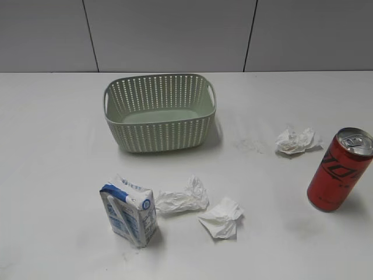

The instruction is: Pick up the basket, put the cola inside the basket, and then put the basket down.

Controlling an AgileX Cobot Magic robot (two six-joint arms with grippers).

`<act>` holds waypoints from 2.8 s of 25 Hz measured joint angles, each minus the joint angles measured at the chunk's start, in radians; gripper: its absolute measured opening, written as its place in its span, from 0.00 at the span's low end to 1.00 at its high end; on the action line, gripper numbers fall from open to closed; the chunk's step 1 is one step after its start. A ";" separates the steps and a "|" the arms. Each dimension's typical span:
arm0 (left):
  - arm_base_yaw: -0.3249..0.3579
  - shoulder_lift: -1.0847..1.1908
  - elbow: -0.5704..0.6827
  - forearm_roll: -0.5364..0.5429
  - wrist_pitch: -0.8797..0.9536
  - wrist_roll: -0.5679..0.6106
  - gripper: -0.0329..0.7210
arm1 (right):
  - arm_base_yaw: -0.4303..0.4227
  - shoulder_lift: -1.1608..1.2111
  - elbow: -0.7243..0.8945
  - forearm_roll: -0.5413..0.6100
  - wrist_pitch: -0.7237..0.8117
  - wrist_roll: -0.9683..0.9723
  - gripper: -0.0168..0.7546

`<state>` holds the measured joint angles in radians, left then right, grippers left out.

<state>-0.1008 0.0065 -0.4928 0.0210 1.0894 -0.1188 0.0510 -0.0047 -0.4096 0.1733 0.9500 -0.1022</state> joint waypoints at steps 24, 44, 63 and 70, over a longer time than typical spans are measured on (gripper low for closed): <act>0.000 0.007 0.000 0.000 0.000 0.000 0.80 | 0.000 0.000 0.000 0.000 0.000 0.000 0.69; 0.000 0.544 -0.141 -0.013 -0.011 0.026 0.80 | 0.000 0.000 0.000 0.000 0.000 0.000 0.69; -0.036 1.447 -0.781 -0.185 0.037 -0.009 0.75 | 0.000 0.000 0.000 -0.001 0.000 0.000 0.69; -0.192 1.758 -1.101 -0.167 0.093 -0.111 0.75 | 0.000 0.000 0.000 -0.002 0.000 0.000 0.69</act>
<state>-0.2932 1.7649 -1.5942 -0.1463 1.1825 -0.2300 0.0510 -0.0047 -0.4096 0.1714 0.9500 -0.1022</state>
